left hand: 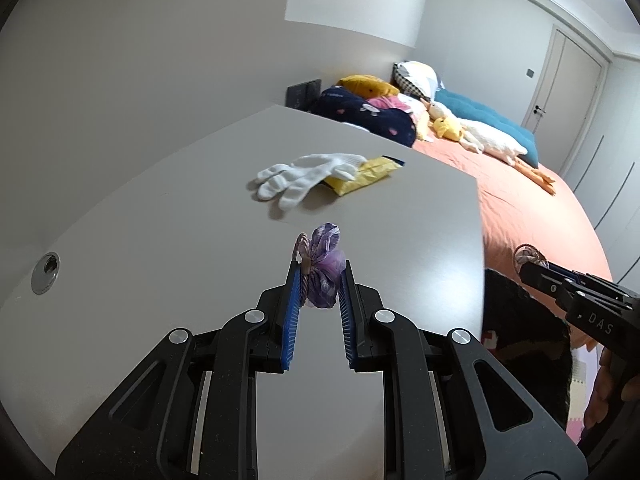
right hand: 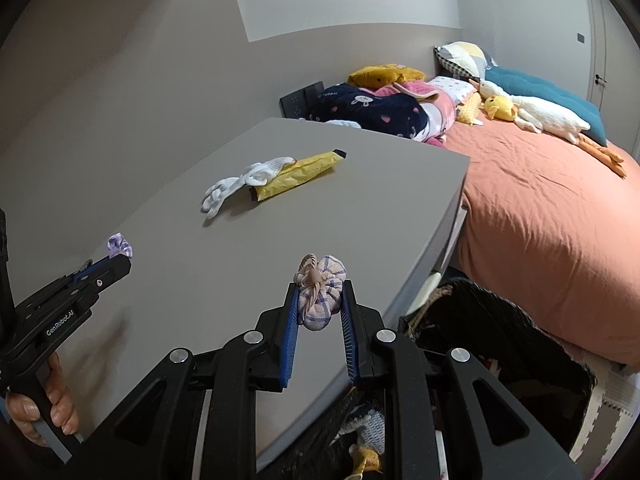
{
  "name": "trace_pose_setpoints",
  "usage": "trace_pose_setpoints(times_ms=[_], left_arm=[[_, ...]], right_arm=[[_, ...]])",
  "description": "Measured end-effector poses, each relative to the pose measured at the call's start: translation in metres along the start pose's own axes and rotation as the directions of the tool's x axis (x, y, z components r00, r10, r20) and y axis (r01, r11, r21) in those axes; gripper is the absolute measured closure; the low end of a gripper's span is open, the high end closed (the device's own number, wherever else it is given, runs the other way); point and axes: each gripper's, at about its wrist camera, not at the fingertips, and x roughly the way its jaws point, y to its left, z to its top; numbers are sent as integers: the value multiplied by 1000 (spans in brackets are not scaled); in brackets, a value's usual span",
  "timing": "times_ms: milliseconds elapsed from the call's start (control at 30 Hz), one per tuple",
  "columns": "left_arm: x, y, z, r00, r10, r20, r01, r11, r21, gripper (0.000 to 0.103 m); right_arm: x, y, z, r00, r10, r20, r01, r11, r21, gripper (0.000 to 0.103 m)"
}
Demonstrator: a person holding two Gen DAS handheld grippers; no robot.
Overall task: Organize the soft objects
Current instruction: 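Carry both items over the black bin and open both tools to drop them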
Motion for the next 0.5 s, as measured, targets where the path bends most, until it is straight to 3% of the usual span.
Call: trace_pose_setpoints(times_ms=[500], left_arm=[[-17,-46,-22,998,-58,0,58,997,55,85]], right_arm=[[-46,-30,-36,999,-30,41,28,998,53,81]])
